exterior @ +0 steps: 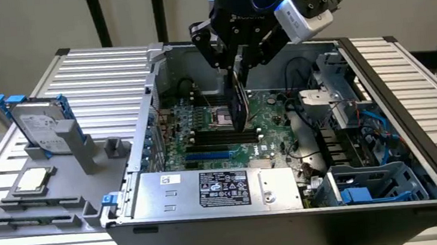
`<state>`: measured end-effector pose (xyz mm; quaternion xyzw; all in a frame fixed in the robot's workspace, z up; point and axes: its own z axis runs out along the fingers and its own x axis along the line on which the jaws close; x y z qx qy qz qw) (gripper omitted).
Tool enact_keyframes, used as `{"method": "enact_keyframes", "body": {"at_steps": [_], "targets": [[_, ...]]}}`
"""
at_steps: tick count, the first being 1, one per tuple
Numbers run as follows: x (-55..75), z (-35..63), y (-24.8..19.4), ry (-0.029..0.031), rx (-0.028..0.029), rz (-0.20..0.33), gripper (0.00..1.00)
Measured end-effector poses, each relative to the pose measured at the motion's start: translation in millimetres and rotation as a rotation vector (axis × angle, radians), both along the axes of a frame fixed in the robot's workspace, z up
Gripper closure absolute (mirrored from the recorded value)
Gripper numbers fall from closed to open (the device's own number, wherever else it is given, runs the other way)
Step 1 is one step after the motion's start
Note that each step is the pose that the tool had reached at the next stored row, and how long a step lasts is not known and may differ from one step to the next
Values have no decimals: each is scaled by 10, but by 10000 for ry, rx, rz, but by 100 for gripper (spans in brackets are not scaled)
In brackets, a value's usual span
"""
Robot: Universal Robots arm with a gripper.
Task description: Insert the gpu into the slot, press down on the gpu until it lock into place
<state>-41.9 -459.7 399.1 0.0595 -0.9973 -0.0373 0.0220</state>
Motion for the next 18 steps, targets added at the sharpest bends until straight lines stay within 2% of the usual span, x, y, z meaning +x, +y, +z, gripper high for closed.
{"method": "enact_keyframes", "body": {"at_steps": [14,18], "targets": [[0,-20,0,0,0,2540,74],[0,-21,0,-28,16,3261,74]]}}
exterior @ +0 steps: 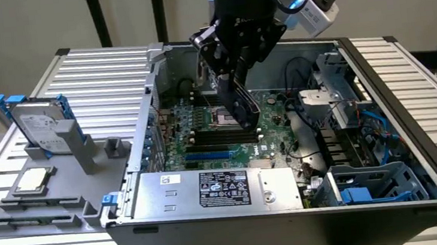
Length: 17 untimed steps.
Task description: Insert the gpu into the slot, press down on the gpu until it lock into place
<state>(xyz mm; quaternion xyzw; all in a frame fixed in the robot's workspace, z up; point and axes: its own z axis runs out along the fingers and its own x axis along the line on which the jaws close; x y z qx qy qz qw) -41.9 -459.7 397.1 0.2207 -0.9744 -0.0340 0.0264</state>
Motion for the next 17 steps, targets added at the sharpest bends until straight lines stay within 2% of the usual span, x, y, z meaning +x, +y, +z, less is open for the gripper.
{"method": "enact_keyframes", "body": {"at_steps": [2,5,10,11,14,17], "targets": [[1,0,0,-53,60,283,74],[0,0,0,-121,204,649,74],[0,-4,0,-159,565,1266,74],[-1,-5,0,-167,612,1402,74],[1,-6,1,-223,648,1908,74],[0,-7,0,-349,650,2382,74]]}}
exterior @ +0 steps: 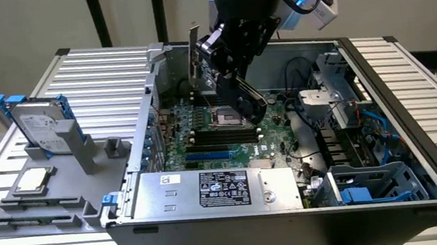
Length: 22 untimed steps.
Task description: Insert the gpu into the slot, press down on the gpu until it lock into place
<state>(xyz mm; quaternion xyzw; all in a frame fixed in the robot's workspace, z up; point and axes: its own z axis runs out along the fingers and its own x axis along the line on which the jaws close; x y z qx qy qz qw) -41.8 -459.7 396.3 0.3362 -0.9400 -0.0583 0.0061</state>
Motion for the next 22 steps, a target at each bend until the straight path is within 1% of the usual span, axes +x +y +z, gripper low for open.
{"method": "enact_keyframes", "body": {"at_steps": [8,12,15,22], "targets": [[0,-5,0,-433,2,1299,74],[0,-7,1,-638,2,1942,74],[0,-11,0,-748,10,2438,74],[0,-29,0,-961,52,3618,74]]}}
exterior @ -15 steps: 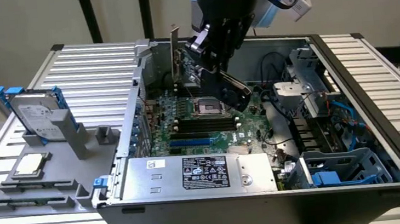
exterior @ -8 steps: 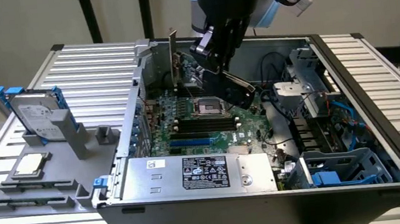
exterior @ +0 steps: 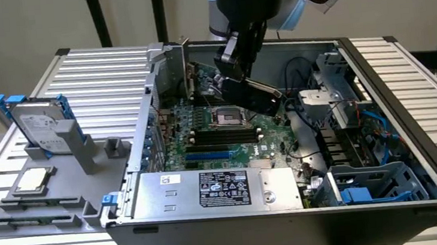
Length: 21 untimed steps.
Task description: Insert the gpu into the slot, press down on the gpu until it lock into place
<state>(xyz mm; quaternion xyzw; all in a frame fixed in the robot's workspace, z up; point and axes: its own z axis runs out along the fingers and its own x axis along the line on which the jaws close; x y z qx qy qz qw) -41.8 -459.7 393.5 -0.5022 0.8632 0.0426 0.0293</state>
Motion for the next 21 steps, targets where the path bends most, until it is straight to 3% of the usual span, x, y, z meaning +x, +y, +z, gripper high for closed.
{"method": "enact_keyframes", "body": {"at_steps": [6,11,21], "targets": [[0,-16,0,-170,17,1018,74],[-1,-37,0,-262,28,1907,74],[0,-140,0,-311,121,3721,74]]}}
